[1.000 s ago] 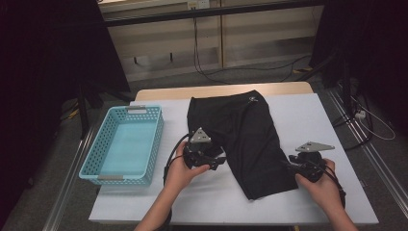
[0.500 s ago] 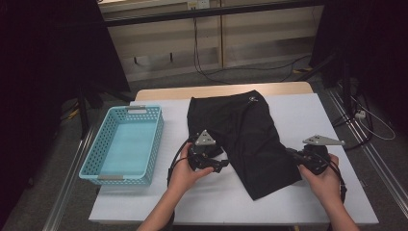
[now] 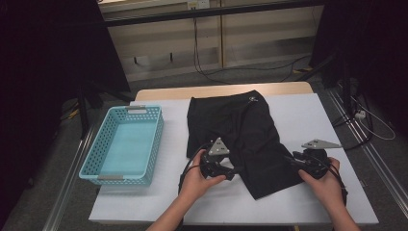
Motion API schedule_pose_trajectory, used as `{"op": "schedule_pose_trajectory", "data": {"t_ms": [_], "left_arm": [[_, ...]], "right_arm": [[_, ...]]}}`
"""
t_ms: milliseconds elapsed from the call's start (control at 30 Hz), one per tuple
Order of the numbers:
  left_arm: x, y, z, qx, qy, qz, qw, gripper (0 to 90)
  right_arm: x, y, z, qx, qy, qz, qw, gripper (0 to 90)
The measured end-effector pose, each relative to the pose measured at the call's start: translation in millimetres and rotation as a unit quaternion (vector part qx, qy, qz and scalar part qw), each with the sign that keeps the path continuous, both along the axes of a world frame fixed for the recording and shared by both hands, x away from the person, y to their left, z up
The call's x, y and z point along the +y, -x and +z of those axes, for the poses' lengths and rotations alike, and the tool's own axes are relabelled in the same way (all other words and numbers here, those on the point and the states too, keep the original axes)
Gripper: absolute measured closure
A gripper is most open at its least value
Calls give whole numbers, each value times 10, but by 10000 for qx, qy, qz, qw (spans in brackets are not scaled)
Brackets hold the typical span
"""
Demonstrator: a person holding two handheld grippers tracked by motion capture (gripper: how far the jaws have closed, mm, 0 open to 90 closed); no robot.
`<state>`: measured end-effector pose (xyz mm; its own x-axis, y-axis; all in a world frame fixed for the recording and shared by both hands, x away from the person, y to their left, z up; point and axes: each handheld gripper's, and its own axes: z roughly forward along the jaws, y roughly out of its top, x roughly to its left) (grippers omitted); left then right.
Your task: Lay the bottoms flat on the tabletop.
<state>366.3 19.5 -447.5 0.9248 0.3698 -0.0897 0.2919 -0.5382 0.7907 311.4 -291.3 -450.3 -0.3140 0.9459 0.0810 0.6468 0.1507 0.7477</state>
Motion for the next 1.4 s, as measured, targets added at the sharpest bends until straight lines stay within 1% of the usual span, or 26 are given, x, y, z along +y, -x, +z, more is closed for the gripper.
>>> {"op": "schedule_pose_trajectory", "data": {"t_ms": [67, 133, 200, 233, 300, 333, 400, 467, 500, 567, 633, 667, 700, 733, 767, 800, 833, 900, 1033, 1100, 1167, 1233, 1267, 1333, 1367, 1400], "left_arm": [[-59, 43, -19, -19, -59, -148, 9999, 350], [-104, 77, -32, 4, -86, -255, 9996, 390], [-133, 104, -39, -28, -133, -350, 9993, 414], [-152, 121, -54, -7, -78, -342, 9994, 432], [-172, 138, -72, -42, -184, -412, 9990, 448], [-177, 145, -79, -22, -254, -439, 9987, 449], [-196, 159, -105, -25, -296, -478, 9984, 473], [-204, 166, -114, -36, -345, -527, 9980, 498], [-205, 166, -108, -24, -360, -566, 9977, 515], [-213, 174, -100, 54, -371, -611, 9974, 571], [-220, 185, -87, 16, -469, -694, 9965, 634], [-222, 186, -88, 22, -464, -737, 9962, 670], [-228, 191, -90, 92, -410, -719, 9965, 729], [-227, 187, -82, 172, -437, -737, 9962, 787], [-224, 178, -81, 246, -429, -775, 9958, 842], [-219, 175, -72, 330, -393, -746, 9959, 890], [-205, 168, -60, 340, -371, -710, 9962, 893], [-161, 142, -14, 471, -237, -656, 9965, 896], [-61, 101, 95, 587, -44, -588, 9965, 897], [-22, 68, 116, 586, -20, -547, 9968, 897], [0, 37, 104, 606, 11, -485, 9970, 897], [8, 16, 78, 605, 32, -430, 9972, 896], [7, 10, 63, 610, 9, -408, 9973, 896], [8, 4, 39, 608, -42, -387, 9974, 888], [9, 2, 29, 626, -58, -387, 9973, 888], [12, 2, 26, 653, -67, -417, 9970, 880]], "right_arm": [[5, 24, 16, -17, 46, 32, 10000, 583], [8, 48, 30, -10, 69, 66, 10000, 586], [5, 68, 43, -3, 128, 110, 9999, 601], [1, 74, 49, 3, 184, 128, 9997, 611], [-22, 80, 53, 13, 281, 121, 9995, 616], [-35, 81, 47, 42, 275, 125, 9995, 617], [-53, 82, 19, 155, 277, 124, 9994, 623], [-54, 77, -23, 339, 310, 163, 9988, 639], [-51, 80, -35, 318, 302, 143, 9989, 664], [-43, 80, -23, 398, 206, 155, 9989, 740], [-23, 83, -19, 451, 150, 256, 9985, 839], [-14, 83, -16, 479, 121, 317, 9983, 861], [-4, 88, -11, 507, 97, 345, 9981, 879], [6, 93, -2, 529, 85, 392, 9978, 885], [16, 101, 12, 543, 56, 424, 9976, 887], [27, 109, 28, 529, 34, 466, 9975, 888], [41, 126, 48, 531, 15, 508, 9973, 888], [69, 173, 102, 521, -37, 592, 9969, 888], [84, 282, 199, 511, -109, 696, 9962, 888], [63, 313, 218, 462, -171, 692, 9964, 887], [21, 307, 203, 432, -170, 578, 9972, 887], [-33, 262, 147, 514, -270, 481, 9972, 883], [-57, 236, 107, 510, -280, 420, 9974, 862], [-86, 208, 36, 496, -73, 219, 9985, 762], [-95, 209, 23, 530, -17, 155, 9985, 764], [-103, 216, 29, 524, -38, 182, 9985, 763]]}}
